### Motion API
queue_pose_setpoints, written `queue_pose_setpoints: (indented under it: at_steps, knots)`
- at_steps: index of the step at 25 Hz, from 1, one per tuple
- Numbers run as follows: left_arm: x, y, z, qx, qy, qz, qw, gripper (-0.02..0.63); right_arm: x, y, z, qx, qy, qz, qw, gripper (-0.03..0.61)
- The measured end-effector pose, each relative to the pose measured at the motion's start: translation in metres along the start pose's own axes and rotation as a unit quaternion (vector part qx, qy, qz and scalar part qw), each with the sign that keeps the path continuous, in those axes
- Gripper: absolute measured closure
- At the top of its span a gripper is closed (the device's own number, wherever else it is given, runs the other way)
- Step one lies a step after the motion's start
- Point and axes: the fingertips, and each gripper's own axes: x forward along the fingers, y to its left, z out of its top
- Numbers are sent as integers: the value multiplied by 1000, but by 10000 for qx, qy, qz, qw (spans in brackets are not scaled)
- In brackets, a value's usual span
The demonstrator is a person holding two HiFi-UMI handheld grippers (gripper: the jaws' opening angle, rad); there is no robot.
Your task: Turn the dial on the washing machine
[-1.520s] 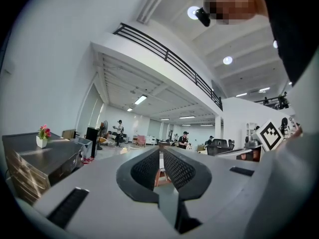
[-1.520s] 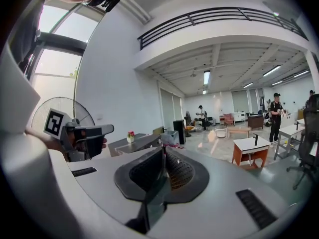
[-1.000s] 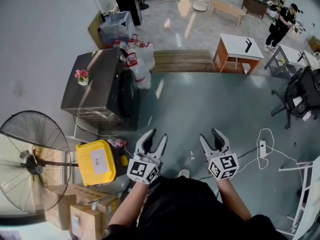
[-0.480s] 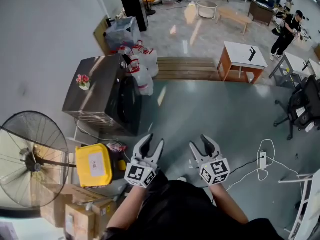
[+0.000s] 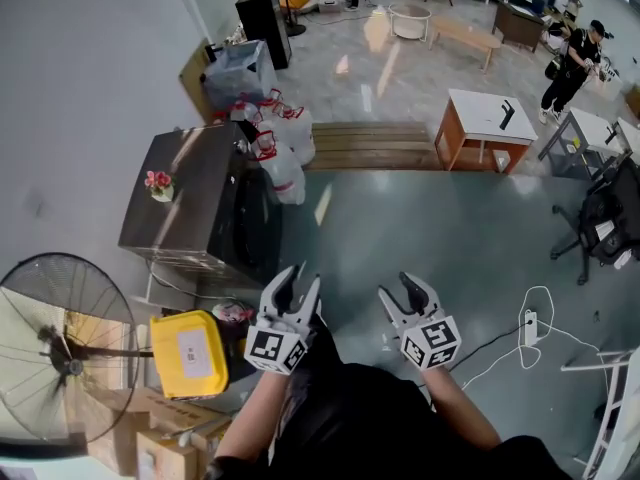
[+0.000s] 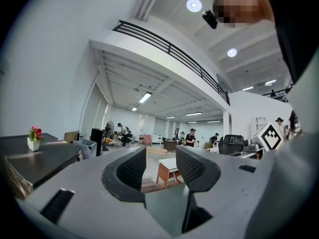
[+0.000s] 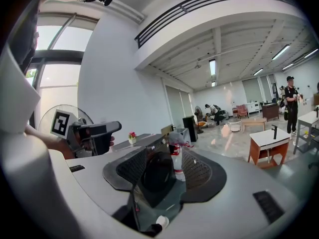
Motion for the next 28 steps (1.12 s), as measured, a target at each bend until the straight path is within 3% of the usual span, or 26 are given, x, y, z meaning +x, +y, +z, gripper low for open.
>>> queue_pose_setpoints:
  at_steps: [6, 16, 28]
  knots:
    - [46, 67, 3, -72, 130, -100, 9998, 451, 88, -7, 3, 47, 144, 15, 9999, 374]
    - [133, 210, 32, -8, 114, -35, 9999, 451, 242, -38, 45, -53, 209, -378, 9991, 377]
    - [180, 346, 49, -178, 223, 140, 9995, 451, 376, -35, 71, -85, 451, -401, 9981, 377]
